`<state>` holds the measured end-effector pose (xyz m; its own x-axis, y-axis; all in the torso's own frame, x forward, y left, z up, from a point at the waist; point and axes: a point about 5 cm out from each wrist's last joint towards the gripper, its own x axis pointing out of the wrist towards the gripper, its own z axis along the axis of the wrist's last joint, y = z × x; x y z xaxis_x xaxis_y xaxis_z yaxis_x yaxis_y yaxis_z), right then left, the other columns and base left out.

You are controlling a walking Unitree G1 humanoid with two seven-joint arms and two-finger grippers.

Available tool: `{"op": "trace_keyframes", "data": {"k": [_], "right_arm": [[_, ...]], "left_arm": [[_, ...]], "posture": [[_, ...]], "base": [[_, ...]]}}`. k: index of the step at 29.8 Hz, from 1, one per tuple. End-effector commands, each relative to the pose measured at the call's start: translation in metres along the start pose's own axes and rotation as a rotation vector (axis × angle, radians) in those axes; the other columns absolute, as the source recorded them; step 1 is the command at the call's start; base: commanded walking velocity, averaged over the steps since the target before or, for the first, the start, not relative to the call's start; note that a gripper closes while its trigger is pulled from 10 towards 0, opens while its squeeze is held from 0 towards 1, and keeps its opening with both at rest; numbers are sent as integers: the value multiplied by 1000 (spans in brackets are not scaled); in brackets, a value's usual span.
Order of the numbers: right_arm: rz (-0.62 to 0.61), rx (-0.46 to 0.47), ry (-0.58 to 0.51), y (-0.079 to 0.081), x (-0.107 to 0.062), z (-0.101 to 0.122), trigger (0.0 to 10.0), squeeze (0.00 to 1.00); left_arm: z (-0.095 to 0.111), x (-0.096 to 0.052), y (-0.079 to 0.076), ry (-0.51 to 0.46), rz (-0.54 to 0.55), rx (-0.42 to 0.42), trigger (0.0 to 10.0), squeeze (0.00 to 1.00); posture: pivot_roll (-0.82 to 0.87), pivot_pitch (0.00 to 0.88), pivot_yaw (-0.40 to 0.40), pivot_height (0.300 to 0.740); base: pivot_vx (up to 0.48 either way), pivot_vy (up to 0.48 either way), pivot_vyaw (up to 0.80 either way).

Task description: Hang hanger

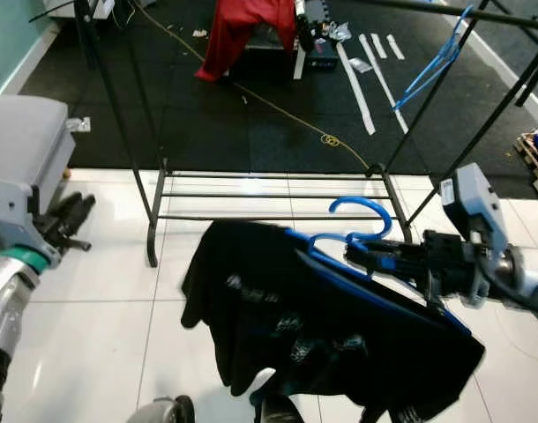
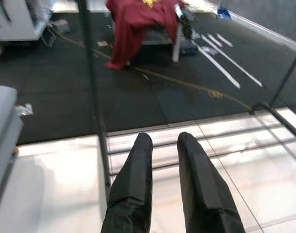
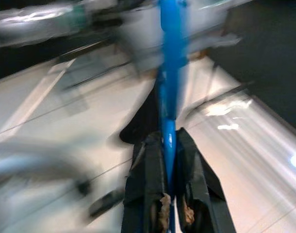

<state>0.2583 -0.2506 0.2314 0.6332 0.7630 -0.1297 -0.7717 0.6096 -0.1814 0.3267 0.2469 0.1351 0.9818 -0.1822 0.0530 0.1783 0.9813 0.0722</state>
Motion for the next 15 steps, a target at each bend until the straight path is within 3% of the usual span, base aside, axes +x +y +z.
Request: {"op": "trace_keyframes", "data": {"k": [1,6,8,10,15], "right_arm": [[-127,-20,12,-5,6,-6,10000,0],[-188,-5,3,-5,12,-13,10000,0],[-302,37,-24,-7,21,-26,10000,0],[-410,64,-57,-8,33,-37,10000,0],[-475,73,-84,-9,41,-41,10000,0]], "left_arm": [[-6,2,-16,53,-51,14,10000,0],[-5,5,-27,51,-68,19,10000,0],[-3,9,-46,39,-78,37,10000,0],[0,14,-63,25,-112,-43,10000,0],[2,16,-71,34,-126,-87,10000,0]], "posture": [[-109,79,17,740],[-109,83,18,740],[-106,85,16,740],[-102,88,24,740],[-98,90,30,740]], "base": [[0,0,0],[0,0,0],[0,0,0],[0,0,0],[0,0,0]]}}
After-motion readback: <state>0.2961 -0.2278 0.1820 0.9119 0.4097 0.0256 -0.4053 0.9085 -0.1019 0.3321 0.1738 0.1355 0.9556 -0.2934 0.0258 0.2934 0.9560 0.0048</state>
